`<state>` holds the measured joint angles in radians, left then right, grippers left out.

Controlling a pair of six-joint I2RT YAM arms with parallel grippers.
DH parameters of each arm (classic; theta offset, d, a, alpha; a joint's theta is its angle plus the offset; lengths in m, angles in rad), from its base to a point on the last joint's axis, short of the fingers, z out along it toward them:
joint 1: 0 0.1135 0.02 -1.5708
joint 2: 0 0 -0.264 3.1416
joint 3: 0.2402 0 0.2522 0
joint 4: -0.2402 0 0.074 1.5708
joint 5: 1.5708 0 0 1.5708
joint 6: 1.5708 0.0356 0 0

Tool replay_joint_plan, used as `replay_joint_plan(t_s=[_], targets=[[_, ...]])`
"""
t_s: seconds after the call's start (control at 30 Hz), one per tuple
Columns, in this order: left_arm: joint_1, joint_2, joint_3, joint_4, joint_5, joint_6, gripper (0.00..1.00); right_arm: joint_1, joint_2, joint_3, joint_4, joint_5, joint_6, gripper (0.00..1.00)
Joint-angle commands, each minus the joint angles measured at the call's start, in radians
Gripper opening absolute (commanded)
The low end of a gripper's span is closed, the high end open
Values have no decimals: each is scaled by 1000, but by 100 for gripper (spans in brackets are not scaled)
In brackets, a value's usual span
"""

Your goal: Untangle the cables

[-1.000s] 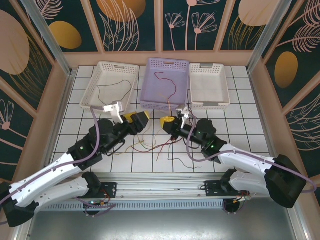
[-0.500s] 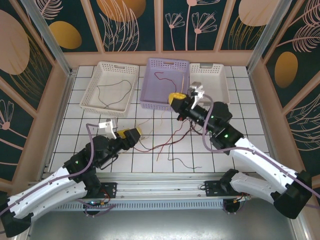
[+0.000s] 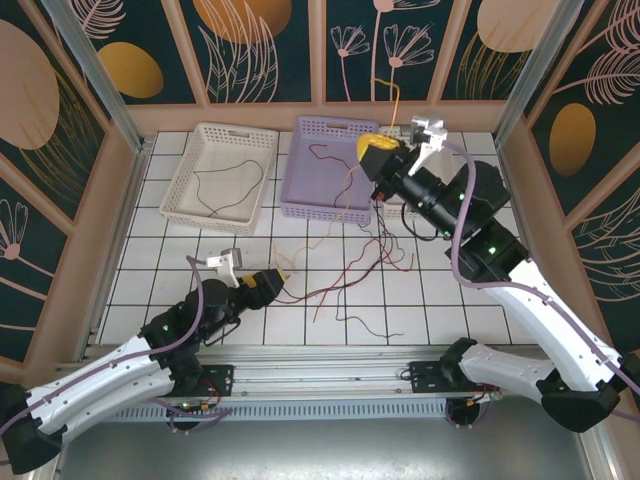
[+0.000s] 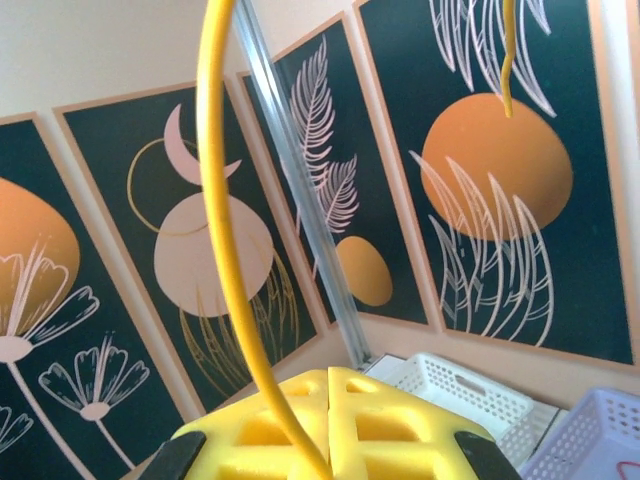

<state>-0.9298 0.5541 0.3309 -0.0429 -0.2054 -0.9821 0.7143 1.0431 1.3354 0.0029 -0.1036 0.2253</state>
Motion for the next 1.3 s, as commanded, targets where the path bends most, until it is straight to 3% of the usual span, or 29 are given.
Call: replay_joint_plan(t_s=[0.0, 0.43, 0.63, 0.97, 1.27], targets=[[-2, -2, -24, 53, 17, -15, 79, -10, 35, 149, -92, 48, -34, 0], [-3, -14, -119, 109, 35, -52, 79, -97, 237, 630, -304, 81, -117, 0], [-3, 19, -147, 172, 55, -66, 79, -194, 289, 678, -298, 132, -159, 0], [-2, 79, -147, 202, 41, -64, 78, -320, 423, 833, -319, 87, -112, 0], [-2, 116, -144, 165, -18, -66, 72, -473, 468, 842, -284, 47, -34, 0]])
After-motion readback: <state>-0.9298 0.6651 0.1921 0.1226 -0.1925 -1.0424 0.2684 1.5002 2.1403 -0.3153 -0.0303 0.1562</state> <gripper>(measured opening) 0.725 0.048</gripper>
